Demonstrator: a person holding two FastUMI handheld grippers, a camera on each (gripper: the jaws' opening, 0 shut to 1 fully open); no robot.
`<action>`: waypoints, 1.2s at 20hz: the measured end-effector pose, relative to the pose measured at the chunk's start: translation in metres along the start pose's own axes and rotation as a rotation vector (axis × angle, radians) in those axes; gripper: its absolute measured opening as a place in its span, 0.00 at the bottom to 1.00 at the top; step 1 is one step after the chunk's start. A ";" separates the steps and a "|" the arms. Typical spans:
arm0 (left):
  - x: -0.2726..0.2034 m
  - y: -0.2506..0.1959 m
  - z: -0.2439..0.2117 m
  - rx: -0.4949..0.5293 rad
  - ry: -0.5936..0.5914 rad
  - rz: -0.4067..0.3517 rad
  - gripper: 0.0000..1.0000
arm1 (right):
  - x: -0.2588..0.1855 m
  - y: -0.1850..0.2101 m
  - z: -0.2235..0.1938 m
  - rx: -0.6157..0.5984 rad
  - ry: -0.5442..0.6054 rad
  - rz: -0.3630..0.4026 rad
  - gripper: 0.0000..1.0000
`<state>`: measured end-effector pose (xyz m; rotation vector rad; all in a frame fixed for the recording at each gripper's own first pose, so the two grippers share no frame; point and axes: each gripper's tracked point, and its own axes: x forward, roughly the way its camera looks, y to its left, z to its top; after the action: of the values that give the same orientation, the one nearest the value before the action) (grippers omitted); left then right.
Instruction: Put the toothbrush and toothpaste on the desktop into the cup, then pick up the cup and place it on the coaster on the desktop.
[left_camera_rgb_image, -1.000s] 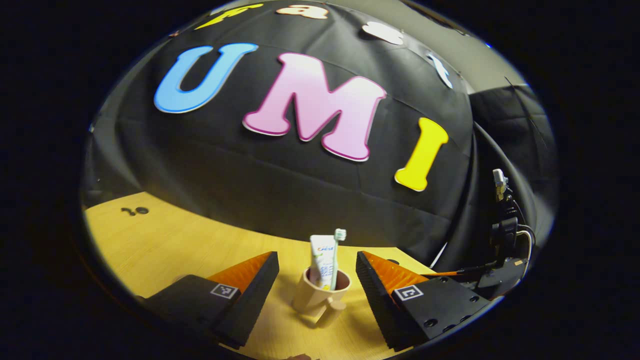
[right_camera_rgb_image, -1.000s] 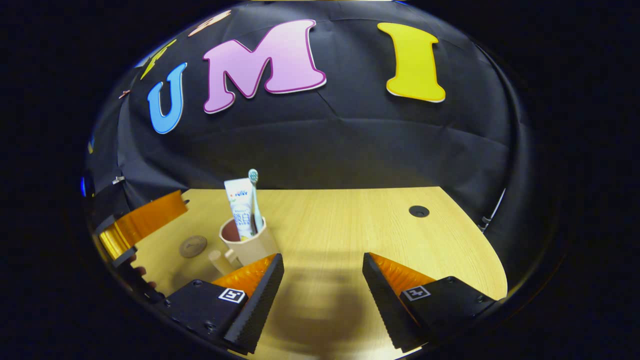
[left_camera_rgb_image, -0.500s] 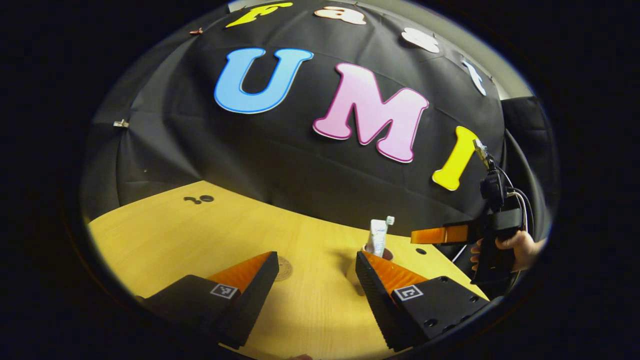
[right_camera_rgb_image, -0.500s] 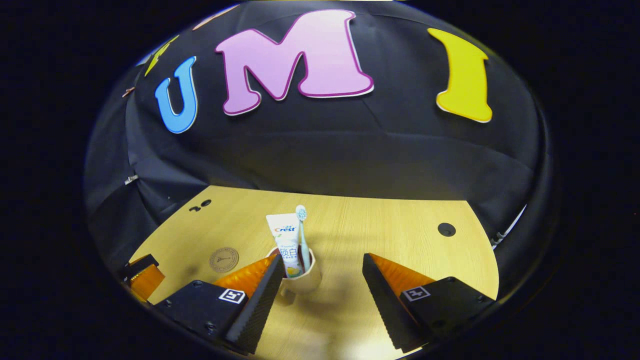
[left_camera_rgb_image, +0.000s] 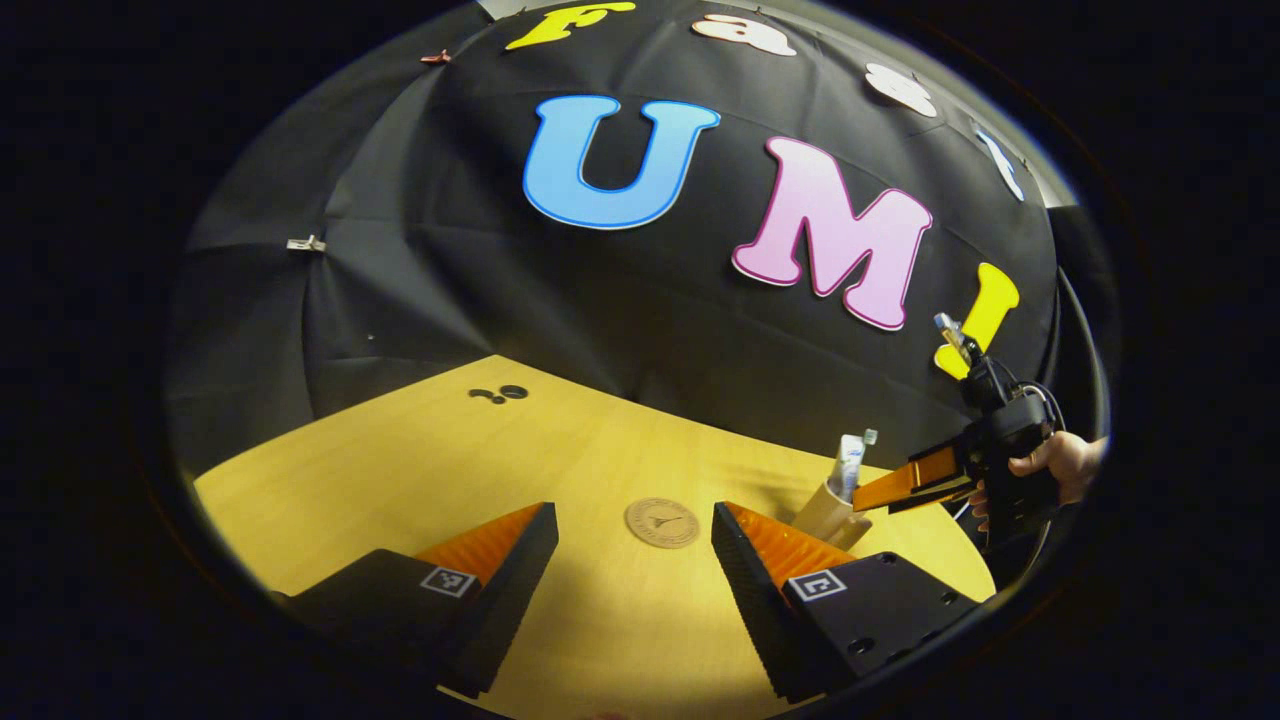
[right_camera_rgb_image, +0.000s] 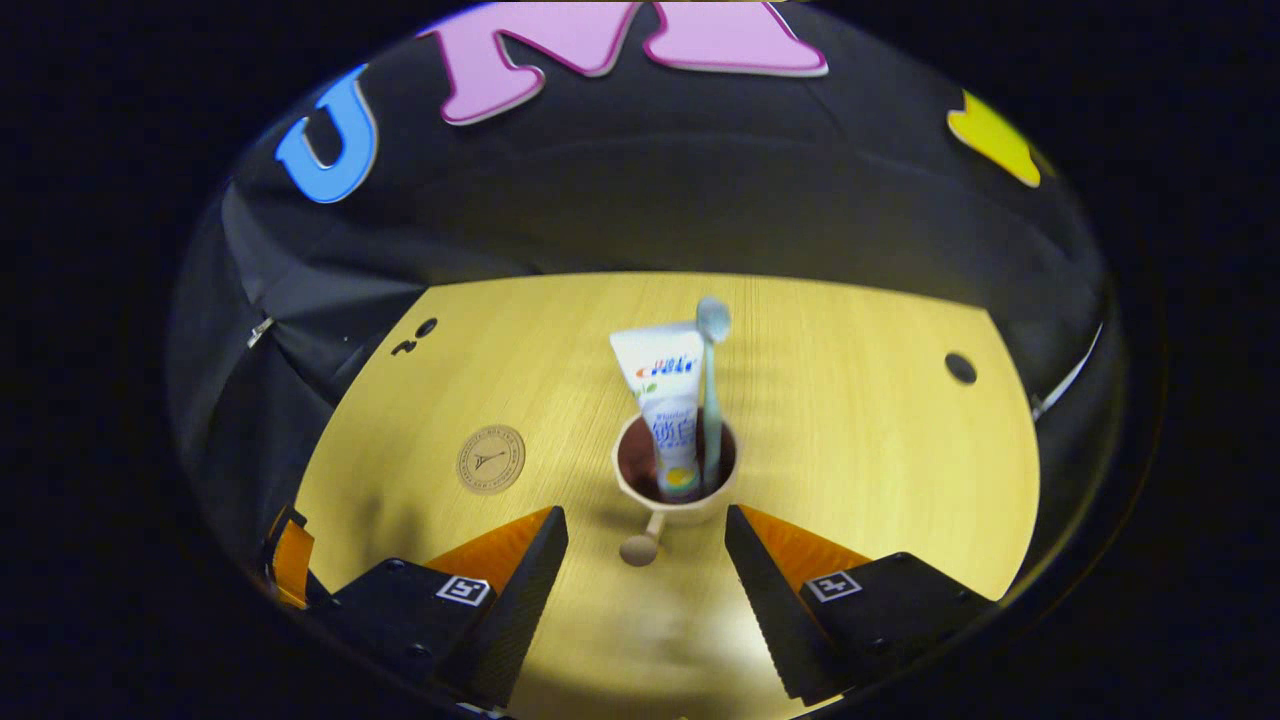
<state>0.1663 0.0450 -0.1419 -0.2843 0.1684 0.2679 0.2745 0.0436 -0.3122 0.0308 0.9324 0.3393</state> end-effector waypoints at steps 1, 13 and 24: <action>-0.006 0.011 -0.002 -0.005 0.007 0.020 0.98 | 0.009 0.000 -0.003 0.022 0.029 -0.003 0.98; -0.046 0.059 -0.036 -0.076 0.104 0.094 0.97 | 0.061 0.010 -0.031 0.104 0.311 -0.016 0.97; -0.053 0.028 -0.053 -0.069 0.166 0.019 0.98 | 0.069 0.005 -0.039 0.098 0.361 -0.029 0.65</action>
<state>0.1015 0.0427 -0.1881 -0.3737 0.3261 0.2698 0.2802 0.0645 -0.3886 0.0466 1.3053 0.2766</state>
